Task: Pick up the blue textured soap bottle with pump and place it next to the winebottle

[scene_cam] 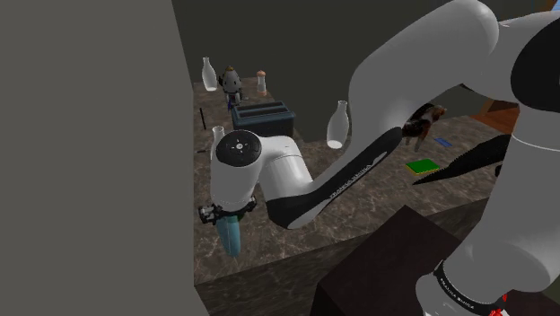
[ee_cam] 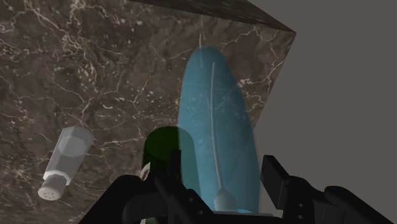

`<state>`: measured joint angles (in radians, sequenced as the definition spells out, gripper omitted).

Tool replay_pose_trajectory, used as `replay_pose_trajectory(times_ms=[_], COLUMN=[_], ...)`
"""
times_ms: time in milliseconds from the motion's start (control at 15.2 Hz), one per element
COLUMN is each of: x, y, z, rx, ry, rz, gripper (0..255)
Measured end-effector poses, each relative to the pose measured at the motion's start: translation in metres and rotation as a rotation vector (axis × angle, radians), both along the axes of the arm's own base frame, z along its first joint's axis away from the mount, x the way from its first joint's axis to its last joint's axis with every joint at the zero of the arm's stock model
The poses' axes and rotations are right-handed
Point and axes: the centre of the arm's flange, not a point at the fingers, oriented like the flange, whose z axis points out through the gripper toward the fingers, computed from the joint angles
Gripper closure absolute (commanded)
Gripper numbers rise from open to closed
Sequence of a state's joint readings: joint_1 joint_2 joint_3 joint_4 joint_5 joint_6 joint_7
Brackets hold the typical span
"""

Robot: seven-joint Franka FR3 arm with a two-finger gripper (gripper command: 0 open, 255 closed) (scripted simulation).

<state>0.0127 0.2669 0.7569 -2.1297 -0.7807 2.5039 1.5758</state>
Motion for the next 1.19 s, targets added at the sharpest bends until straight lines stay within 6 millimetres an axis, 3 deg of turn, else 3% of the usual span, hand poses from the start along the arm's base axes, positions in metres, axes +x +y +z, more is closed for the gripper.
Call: replay_pose_trajectory(times_ms=[264, 594, 660, 1056, 1188], x=[0.000, -0.001, -0.001, -0.001, -0.008], y=[0.000, 0.000, 0.000, 0.000, 0.000], z=[-0.018, -0.021, -0.021, -0.021, -0.005], rx=[0.000, 0.000, 0.000, 0.000, -0.001], ry=[0.000, 0.000, 0.000, -0.001, -0.002], rz=[0.000, 0.000, 0.000, 0.000, 0.001], gripper=[255, 255, 0, 0, 0])
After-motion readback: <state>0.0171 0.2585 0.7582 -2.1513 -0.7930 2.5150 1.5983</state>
